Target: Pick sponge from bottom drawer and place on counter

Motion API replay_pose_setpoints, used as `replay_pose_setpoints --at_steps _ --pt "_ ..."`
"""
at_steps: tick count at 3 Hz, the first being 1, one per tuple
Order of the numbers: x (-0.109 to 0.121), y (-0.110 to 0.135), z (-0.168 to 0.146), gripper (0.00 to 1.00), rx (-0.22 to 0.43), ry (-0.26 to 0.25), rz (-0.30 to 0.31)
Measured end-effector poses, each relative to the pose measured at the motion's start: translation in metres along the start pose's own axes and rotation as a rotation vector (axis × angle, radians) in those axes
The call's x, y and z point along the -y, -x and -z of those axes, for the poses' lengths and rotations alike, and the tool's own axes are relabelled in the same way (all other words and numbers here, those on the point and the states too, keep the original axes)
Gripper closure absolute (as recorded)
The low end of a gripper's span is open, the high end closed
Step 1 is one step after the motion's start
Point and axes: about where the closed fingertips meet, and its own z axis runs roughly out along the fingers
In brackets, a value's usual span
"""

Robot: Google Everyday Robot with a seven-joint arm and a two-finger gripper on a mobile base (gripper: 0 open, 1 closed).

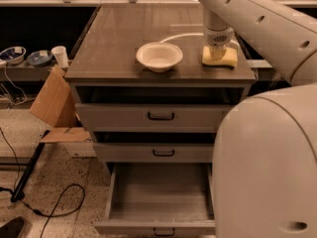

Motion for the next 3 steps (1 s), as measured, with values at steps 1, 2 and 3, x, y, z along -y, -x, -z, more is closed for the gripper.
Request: replay_pose_setpoints --at_steps 1,2,3 --pt "-0.0034 -0.0010 -0.0007 0.15 0.007 0.002 -0.002" --pt "-0.0088 -0.0030 0.0035 0.00 0.008 0.002 -0.009" --pt "-0.0088 -0.0030 0.0035 0.00 0.008 0.002 -0.009"
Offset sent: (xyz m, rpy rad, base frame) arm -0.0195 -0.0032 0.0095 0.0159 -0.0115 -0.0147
